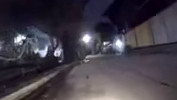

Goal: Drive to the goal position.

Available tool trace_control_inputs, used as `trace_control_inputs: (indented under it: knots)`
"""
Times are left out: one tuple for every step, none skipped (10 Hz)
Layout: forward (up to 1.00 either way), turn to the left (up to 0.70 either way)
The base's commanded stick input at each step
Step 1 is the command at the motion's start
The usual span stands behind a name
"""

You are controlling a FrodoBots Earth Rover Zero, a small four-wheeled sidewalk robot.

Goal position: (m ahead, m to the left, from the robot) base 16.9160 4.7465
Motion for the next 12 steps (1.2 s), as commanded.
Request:
trace_control_inputs:
  knots:
    - [0.5, 0.0]
    - [0.5, 0.0]
    - [0.5, 0.0]
    - [0.5, 0.0]
    - [0.5, 0.0]
    - [0.5, 0.0]
    - [0.5, 0.0]
    - [0.5, 0.0]
    - [0.5, 0.0]
    - [0.5, 0.0]
    - [0.5, 0.0]
    - [0.5, 0.0]
